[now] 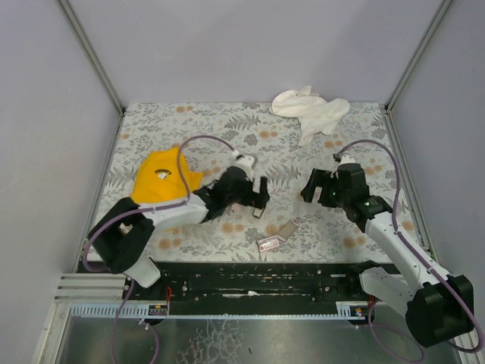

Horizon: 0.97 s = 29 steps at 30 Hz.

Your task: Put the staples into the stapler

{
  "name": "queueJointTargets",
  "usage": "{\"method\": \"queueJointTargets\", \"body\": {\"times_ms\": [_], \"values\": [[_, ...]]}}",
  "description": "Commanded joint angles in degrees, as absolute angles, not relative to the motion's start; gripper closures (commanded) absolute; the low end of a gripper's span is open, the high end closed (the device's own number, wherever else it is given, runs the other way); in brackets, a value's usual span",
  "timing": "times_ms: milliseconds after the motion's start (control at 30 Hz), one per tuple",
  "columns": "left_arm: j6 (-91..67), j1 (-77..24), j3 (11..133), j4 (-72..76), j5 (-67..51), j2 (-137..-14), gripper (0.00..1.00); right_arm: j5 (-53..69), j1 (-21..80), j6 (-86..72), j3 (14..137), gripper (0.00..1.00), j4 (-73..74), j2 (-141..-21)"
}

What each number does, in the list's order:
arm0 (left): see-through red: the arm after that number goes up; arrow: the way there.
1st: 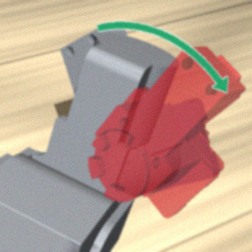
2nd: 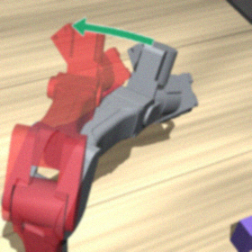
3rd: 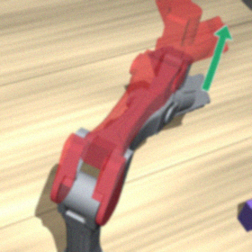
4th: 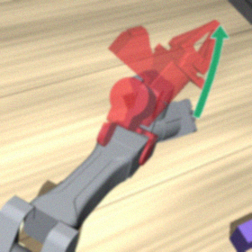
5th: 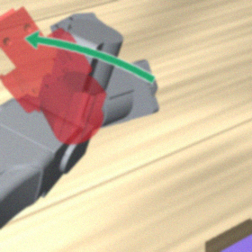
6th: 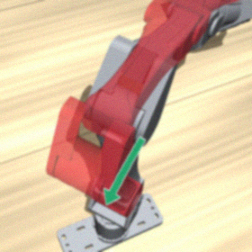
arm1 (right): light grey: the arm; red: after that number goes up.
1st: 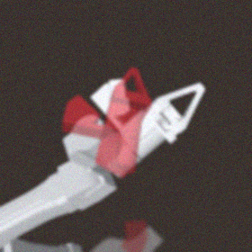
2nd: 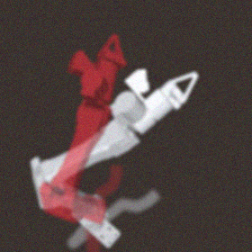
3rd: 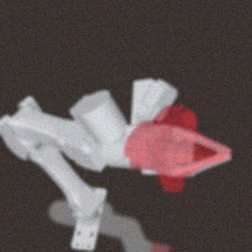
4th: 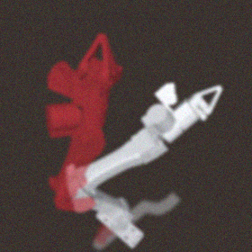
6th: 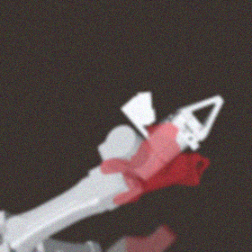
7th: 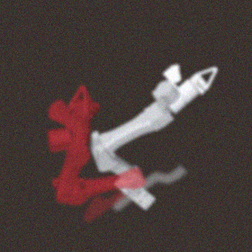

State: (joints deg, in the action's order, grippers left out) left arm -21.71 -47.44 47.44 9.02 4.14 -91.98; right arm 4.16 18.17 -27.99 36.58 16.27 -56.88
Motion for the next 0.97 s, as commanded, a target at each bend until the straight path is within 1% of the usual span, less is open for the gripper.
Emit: {"method": "queueJointTargets", "body": {"times_ms": [0, 67, 100, 133, 233, 300, 367, 433, 467, 500, 533, 600, 667, 767, 933], "values": [[-20.9, -34.0, 46.2, 13.8, -0.5, -82.8, 0.0, 6.7, 9.0, -22.6, 40.3, 0.01, 12.7, -56.2], [-22.6, -24.5, 41.9, 16.0, -2.7, -78.8, 0.0, 8.0, 3.5, -23.1, 38.8, 0.01, 9.6, -56.1], [-23.4, -21.9, 39.8, 17.2, -3.2, -76.7, 0.0, 7.9, 1.3, -23.2, 37.9, 0.01, 8.6, -56.1], [-24.4, -16.2, 37.4, 18.5, -3.6, -74.7, 0.0, 6.6, 0.0, -23.4, 36.9, 0.01, 7.0, -56.1], [-26.7, -5.1, 30.0, 22.6, -3.0, -68.0, 0.0, -2.9, -0.8, -22.5, 32.8, 0.01, 0.9, -54.6], [-26.4, -1.0, 25.1, 25.2, 1.9, -63.2, 0.0, -9.6, -0.8, -21.4, 28.7, 0.01, -4.4, -52.9], [-23.5, -0.4, 21.0, 26.6, 9.4, -59.2, 0.0, -15.1, -0.8, -20.1, 23.7, 0.01, -11.5, -51.5], [-20.9, -0.4, 16.4, 31.8, 14.0, -57.8, 0.0, -18.5, -0.7, -18.2, 17.4, 0.01, -20.1, -51.4], [-20.2, -0.3, 15.1, 35.0, 14.9, -58.1, 0.0, -19.1, -0.7, -17.0, 14.9, 0.0, -24.8, -52.1], [-18.9, -0.4, 15.3, 35.2, 15.1, -58.5, 0.0, -19.4, -0.7, -16.3, 12.5, 0.01, -29.5, -53.1], [-17.8, -0.4, 14.9, 37.6, 13.8, -59.5, 0.0, -20.0, -0.7, -15.9, 10.6, 0.0, -33.6, -54.3], [-16.2, -0.4, 14.7, 42.1, 13.0, -62.7, 0.0, -20.8, -0.7, -15.0, 8.5, 0.01, -39.2, -57.5], [-16.0, -0.4, 14.5, 44.1, 14.0, -64.7, 0.0, -21.2, -0.7, -14.4, 8.2, 0.0, -42.8, -60.8], [-15.1, -0.4, 12.6, 49.4, 14.5, -67.0, 0.0, -20.1, -0.7, -12.9, 9.5, 0.01, -43.2, -62.8], [-15.2, -0.4, 11.7, 52.0, 16.0, -69.9, 0.0, -19.3, -0.7, -11.3, 10.0, 0.01, -46.9, -65.9]]}}
